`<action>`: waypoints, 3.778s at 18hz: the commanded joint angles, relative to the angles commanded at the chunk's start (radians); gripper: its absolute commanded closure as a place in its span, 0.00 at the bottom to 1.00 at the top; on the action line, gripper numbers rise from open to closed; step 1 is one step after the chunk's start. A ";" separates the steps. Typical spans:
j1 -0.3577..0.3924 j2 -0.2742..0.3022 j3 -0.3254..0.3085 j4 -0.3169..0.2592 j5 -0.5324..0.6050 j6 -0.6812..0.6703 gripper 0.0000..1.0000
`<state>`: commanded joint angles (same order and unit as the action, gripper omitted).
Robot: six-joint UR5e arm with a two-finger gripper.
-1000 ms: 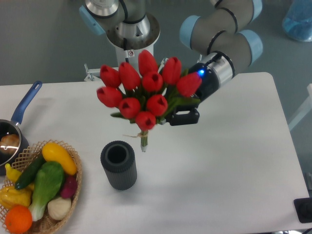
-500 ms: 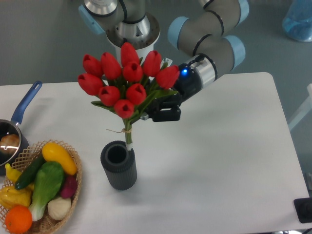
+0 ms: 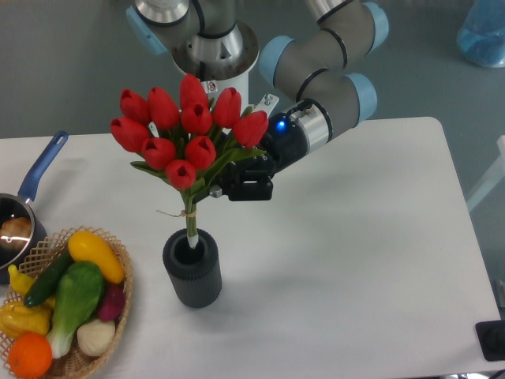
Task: Insert the flowers into the vase
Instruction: 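Lower the tulip stems into the opening of the black vase, then push the bouquet further down into the vase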
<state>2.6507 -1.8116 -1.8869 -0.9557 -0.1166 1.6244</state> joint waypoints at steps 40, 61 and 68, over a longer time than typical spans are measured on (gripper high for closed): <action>-0.014 -0.064 -0.052 -0.003 0.021 0.066 0.78; -0.014 -0.138 -0.061 -0.003 0.025 0.134 0.73; -0.014 -0.149 -0.067 -0.003 0.025 0.152 0.68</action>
<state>2.6369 -1.9604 -1.9543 -0.9587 -0.0920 1.7763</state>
